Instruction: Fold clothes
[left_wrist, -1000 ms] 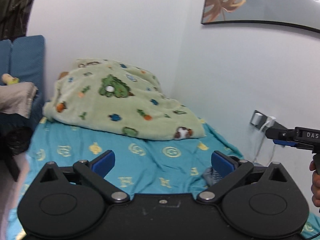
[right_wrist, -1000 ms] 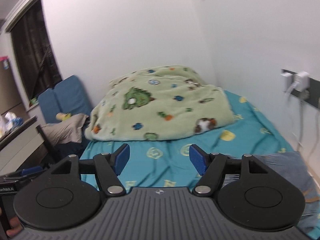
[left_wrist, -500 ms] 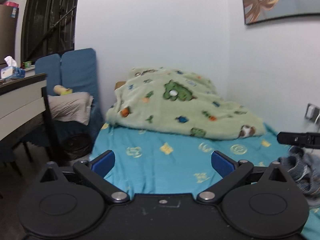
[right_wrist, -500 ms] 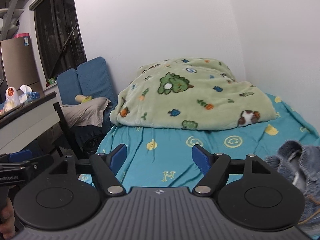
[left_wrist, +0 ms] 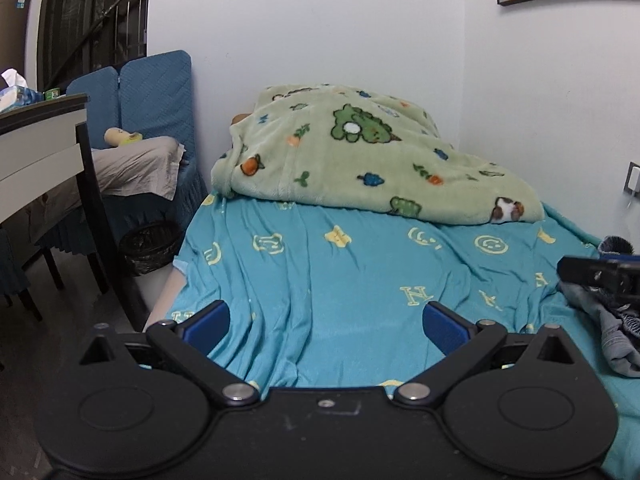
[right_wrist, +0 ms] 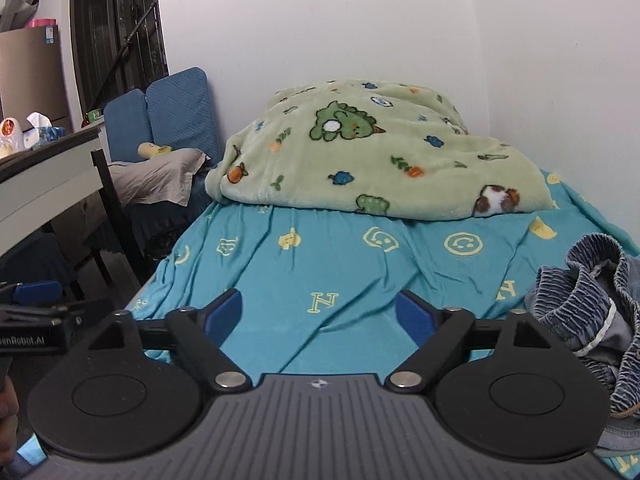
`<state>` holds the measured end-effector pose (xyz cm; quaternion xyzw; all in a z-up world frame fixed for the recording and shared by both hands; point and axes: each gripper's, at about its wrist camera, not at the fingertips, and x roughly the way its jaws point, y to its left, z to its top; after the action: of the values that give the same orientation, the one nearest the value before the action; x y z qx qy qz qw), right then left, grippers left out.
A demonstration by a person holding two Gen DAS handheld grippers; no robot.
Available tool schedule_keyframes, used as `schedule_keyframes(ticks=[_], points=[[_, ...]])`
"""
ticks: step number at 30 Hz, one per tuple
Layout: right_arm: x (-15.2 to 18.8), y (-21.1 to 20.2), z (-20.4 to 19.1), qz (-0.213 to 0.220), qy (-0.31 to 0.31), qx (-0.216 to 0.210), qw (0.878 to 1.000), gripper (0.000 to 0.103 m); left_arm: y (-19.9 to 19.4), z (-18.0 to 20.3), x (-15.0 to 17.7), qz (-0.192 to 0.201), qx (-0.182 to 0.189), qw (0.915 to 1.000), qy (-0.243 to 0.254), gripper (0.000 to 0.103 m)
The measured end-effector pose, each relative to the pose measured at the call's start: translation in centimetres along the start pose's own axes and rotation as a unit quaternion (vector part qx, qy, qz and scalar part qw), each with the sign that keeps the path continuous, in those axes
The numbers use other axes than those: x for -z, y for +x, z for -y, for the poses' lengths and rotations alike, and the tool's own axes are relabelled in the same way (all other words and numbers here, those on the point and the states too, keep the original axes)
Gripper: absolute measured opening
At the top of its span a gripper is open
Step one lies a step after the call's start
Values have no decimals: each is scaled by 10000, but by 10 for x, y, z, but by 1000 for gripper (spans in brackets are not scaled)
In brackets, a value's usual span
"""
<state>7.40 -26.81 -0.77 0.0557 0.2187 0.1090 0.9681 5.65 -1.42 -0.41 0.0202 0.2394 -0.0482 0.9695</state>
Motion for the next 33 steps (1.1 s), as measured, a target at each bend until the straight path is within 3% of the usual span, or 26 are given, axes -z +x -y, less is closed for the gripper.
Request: schedule_keyframes(ticks=[4,12,21,33], points=[[0,-1,0,158,-2,70,9998,103,2,-3,1,7,-58,9999,-110,103],[4,1,-2,247,-115,162,9995,103,5,-3,3,-25,-160,9998,-104,103],[9,10,-6,-25,-185,236,9995,103,8,-5,5,-58,-278,9995,-136,103],[11,11,-2,-47,-100,492,9987,103,7,-7,3,12,-296,9993,-211,103]])
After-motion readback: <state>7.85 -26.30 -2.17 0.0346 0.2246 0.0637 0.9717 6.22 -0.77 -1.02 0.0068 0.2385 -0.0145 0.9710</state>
